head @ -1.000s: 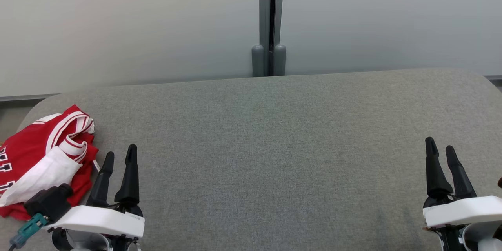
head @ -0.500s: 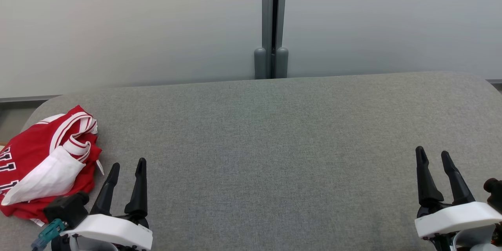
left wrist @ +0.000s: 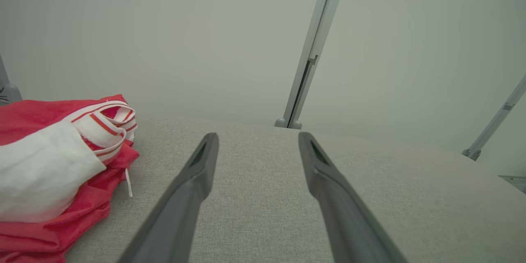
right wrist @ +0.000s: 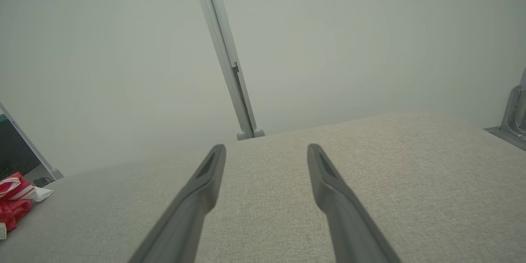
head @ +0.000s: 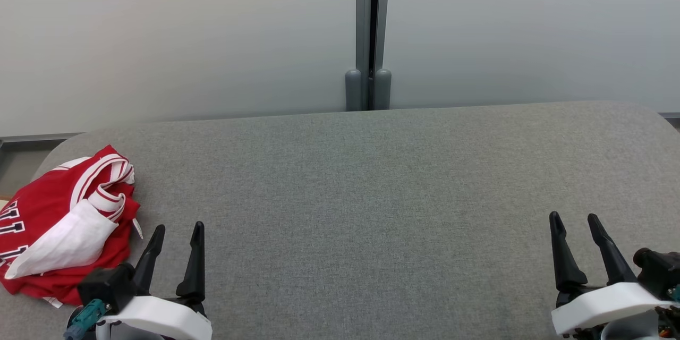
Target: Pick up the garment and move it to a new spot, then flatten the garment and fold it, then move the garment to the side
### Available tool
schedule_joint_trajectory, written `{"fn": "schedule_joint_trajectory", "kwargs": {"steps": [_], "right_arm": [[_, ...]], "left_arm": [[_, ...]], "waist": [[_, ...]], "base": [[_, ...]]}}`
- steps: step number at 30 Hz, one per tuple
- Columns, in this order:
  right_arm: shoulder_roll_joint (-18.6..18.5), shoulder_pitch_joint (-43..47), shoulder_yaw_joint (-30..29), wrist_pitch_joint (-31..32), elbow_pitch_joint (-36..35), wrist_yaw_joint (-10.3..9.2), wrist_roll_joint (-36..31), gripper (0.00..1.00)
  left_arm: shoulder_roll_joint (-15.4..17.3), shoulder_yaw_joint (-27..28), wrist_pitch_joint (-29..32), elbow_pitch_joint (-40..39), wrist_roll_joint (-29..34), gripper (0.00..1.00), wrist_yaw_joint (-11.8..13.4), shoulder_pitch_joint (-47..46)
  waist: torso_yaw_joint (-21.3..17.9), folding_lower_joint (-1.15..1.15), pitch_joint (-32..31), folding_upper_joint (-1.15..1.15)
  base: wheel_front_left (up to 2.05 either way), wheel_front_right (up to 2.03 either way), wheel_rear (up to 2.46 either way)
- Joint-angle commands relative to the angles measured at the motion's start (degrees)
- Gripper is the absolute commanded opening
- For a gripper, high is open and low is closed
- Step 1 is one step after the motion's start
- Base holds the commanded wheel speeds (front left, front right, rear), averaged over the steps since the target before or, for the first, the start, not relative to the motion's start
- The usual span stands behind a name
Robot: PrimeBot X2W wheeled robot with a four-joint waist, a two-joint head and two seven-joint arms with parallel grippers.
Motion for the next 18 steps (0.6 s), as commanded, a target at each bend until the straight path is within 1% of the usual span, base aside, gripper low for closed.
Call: {"fn": "schedule_joint_trajectory", "kwargs": {"steps": [1,18], "right_arm": [[-0.23,0.18,0.11,-0.40,0.00,0.02,-1.39,1.00],[0.41,0.82,0.08,-1.95,1.52,0.01,-8.18,1.00]], "left_arm": [[0.42,-0.07,-0.56,-0.05,1.44,1.00,0.33,-0.41],[0.36,-0.42,-2.55,1.87,8.31,1.00,1.59,0.14]], "waist": [[0.02,0.00,-0.07,0.00],[0.27,0.00,-0.81,0.00]], "base": [[0.00,0.00,0.00],[0.00,0.00,0.00]]}}
